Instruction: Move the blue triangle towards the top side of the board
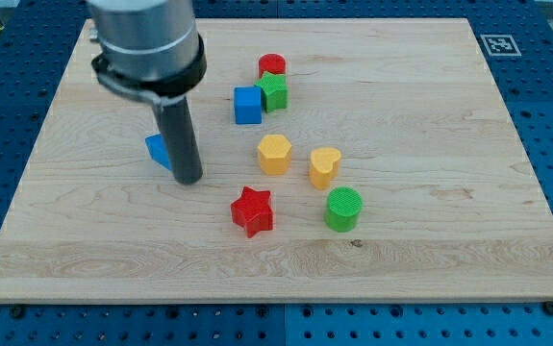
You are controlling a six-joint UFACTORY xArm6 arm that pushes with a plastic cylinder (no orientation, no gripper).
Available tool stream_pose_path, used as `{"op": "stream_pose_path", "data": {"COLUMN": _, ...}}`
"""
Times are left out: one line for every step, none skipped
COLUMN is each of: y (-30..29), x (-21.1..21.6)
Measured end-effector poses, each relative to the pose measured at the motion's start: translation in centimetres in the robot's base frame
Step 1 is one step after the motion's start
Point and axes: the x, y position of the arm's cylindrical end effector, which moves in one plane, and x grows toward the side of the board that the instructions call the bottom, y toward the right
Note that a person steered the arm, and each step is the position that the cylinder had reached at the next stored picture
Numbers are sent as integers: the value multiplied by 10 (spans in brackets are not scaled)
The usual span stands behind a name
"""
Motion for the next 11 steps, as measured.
{"op": "stream_pose_path", "data": {"y": -20, "x": 10}}
{"op": "stream_pose_path", "data": {"y": -57, "x": -23}}
{"op": "stream_pose_path", "data": {"y": -65, "x": -45}}
{"op": "stream_pose_path", "data": {"y": -64, "x": -34}}
{"op": "stream_pose_path", "data": {"y": -56, "x": -23}}
{"op": "stream_pose_path", "data": {"y": -23, "x": -34}}
{"op": "stream_pose_path", "data": {"y": 2, "x": -35}}
{"op": "stream_pose_path", "data": {"y": 3, "x": -45}}
{"op": "stream_pose_path", "data": {"y": 3, "x": -63}}
{"op": "stream_pose_path", "data": {"y": 2, "x": -87}}
{"op": "stream_pose_path", "data": {"y": 2, "x": -118}}
